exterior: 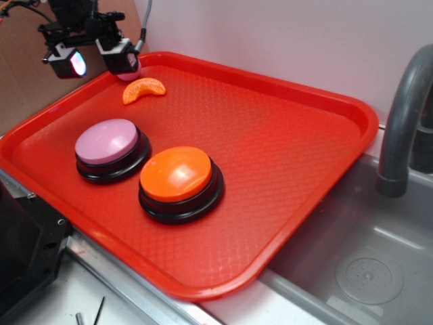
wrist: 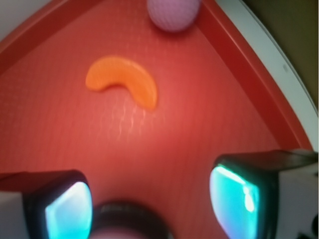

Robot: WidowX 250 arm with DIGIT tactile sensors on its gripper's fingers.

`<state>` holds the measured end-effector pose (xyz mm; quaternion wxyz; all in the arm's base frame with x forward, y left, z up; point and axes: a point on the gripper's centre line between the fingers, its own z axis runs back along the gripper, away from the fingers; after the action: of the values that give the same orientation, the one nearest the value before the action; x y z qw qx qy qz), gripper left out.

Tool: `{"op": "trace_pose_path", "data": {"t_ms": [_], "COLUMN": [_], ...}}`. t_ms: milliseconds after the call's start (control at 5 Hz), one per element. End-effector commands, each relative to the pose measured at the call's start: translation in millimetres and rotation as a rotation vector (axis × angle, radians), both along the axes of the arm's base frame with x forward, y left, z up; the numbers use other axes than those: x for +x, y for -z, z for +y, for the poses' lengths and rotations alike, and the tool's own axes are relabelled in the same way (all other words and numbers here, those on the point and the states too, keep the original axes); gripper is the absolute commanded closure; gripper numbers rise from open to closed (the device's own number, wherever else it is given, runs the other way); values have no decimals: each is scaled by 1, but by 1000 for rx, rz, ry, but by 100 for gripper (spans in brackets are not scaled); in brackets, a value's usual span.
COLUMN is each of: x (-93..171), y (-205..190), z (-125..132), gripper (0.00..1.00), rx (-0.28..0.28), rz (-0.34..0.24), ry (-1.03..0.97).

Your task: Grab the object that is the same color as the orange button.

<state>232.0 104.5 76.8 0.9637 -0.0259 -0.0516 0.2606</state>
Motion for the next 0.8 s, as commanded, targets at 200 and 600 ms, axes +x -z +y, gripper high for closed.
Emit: {"op": "trace_pose_path", "data": {"t_ms": [200,600], "x": [36,59], "y": [22,54], "z": [32,43], "gripper": [0,0], "rx": [62,69], "rz": [-112,-45], "ry": [213,187]}}
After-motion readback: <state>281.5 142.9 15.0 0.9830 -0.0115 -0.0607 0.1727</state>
